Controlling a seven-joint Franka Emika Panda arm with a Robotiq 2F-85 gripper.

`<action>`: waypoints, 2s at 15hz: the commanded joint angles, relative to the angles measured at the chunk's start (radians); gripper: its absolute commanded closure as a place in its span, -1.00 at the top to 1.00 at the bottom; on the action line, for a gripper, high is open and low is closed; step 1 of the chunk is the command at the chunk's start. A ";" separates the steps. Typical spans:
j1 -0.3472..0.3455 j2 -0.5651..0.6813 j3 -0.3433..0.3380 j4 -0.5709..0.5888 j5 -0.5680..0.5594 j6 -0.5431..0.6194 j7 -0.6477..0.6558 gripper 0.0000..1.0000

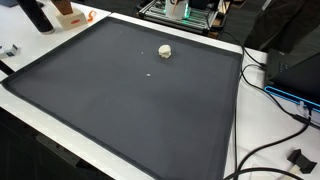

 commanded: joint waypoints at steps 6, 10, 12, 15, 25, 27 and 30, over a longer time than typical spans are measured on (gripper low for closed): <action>-0.055 -0.043 -0.045 0.002 0.127 -0.019 -0.158 -0.74; -0.054 -0.043 -0.045 0.002 0.128 -0.019 -0.159 -0.74; -0.065 0.013 -0.047 -0.004 0.116 -0.017 -0.161 -0.94; -0.074 0.062 -0.057 -0.034 0.123 -0.002 -0.197 -0.94; -0.110 0.197 -0.084 -0.106 0.132 0.168 -0.386 -0.94; -0.110 0.215 -0.096 -0.110 0.155 0.194 -0.442 -0.94; -0.104 0.237 -0.114 -0.104 0.220 0.211 -0.526 -0.94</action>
